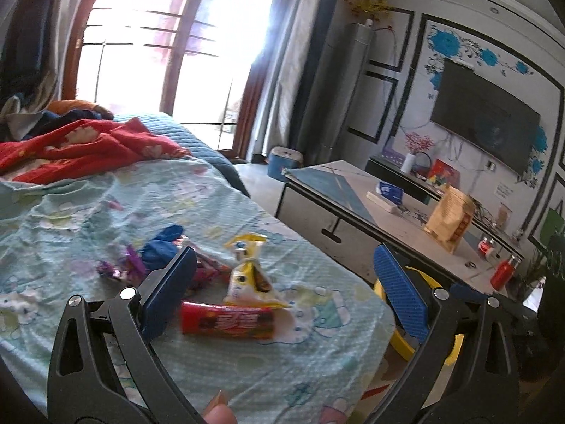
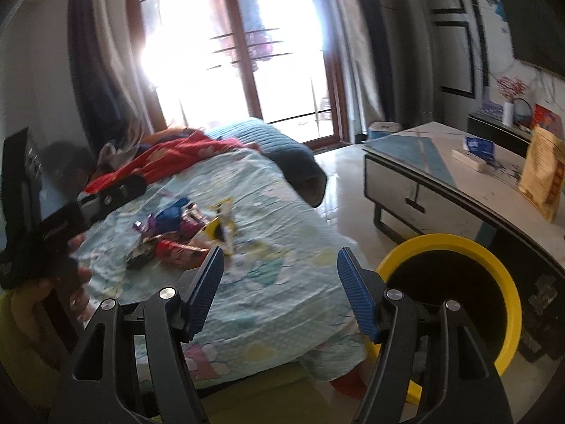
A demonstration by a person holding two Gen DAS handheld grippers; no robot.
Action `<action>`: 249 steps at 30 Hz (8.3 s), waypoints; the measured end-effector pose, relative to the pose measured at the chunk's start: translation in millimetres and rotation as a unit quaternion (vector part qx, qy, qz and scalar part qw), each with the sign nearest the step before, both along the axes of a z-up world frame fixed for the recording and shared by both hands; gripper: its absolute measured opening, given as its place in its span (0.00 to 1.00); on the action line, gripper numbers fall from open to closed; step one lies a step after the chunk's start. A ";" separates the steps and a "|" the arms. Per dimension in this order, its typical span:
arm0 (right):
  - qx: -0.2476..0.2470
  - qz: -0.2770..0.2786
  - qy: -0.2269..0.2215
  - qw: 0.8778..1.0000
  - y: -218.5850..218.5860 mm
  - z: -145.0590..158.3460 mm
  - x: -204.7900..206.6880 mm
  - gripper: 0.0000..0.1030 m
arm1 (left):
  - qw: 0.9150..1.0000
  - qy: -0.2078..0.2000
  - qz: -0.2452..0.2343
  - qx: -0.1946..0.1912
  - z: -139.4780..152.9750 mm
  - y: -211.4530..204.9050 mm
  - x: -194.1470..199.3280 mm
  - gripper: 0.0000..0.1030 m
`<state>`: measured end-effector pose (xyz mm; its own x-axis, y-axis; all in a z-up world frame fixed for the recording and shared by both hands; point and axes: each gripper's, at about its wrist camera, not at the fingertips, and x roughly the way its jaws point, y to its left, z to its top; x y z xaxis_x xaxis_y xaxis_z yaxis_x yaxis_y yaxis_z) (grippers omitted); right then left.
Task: Collect trash
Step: 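Move both open tools back to the candy wrappers on the bed, then grasp the red candy tube with the right tool while the left tool grasps a purple wrapper, then carry the candy tube and purple wrapper over the yellow bin and release both, then move both open tools back to the trash on the bed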
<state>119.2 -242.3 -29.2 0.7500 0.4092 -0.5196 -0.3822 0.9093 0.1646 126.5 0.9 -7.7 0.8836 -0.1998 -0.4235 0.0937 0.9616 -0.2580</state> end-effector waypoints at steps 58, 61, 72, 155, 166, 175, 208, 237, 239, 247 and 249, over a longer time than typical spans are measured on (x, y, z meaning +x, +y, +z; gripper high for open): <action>-0.115 0.224 0.079 0.965 184.7 -82.7 45.2 0.31 | 0.954 0.144 0.137 -0.223 -104.9 167.8 43.9 0.09; -0.093 0.226 0.089 0.965 181.6 -81.5 32.5 0.31 | 0.958 0.134 0.134 -0.217 -98.5 165.4 38.1 0.08; -0.071 0.215 0.105 0.968 176.3 -78.8 12.1 0.30 | 0.973 0.065 0.127 -0.184 -53.6 159.6 17.4 0.07; 0.080 -0.169 0.087 0.978 -162.8 -50.5 50.7 0.29 | 0.969 0.073 -0.234 0.018 -35.5 -177.8 26.1 0.07; 0.100 -0.223 0.122 0.962 -212.9 -72.7 51.8 0.29 | 0.955 0.110 -0.272 0.049 -59.7 -232.1 49.6 0.07; 0.115 -0.233 0.142 0.955 -233.0 -85.7 54.4 0.30 | 0.943 0.140 -0.290 0.083 -91.5 -267.7 70.6 0.07; 0.082 -0.223 0.050 0.970 -196.8 -38.3 43.7 0.68 | 0.982 0.082 -0.170 0.031 -52.1 -172.6 46.6 0.89; 0.014 -0.064 -0.017 0.998 -61.2 10.7 10.8 0.74 | 0.999 0.027 -0.017 -0.009 -16.4 -41.2 20.2 0.89; 0.007 -0.052 -0.017 0.998 -51.0 11.5 9.4 0.74 | 1.000 0.025 -0.011 -0.014 -15.2 -32.2 18.7 0.89; -0.014 -0.013 -0.013 1.000 -12.9 8.9 4.8 0.75 | 0.999 0.023 0.020 -0.033 -14.5 0.3 18.4 0.89; -0.020 -0.002 -0.011 1.000 -1.7 8.0 5.5 0.76 | 0.999 0.024 0.031 -0.037 -15.4 10.3 18.8 0.89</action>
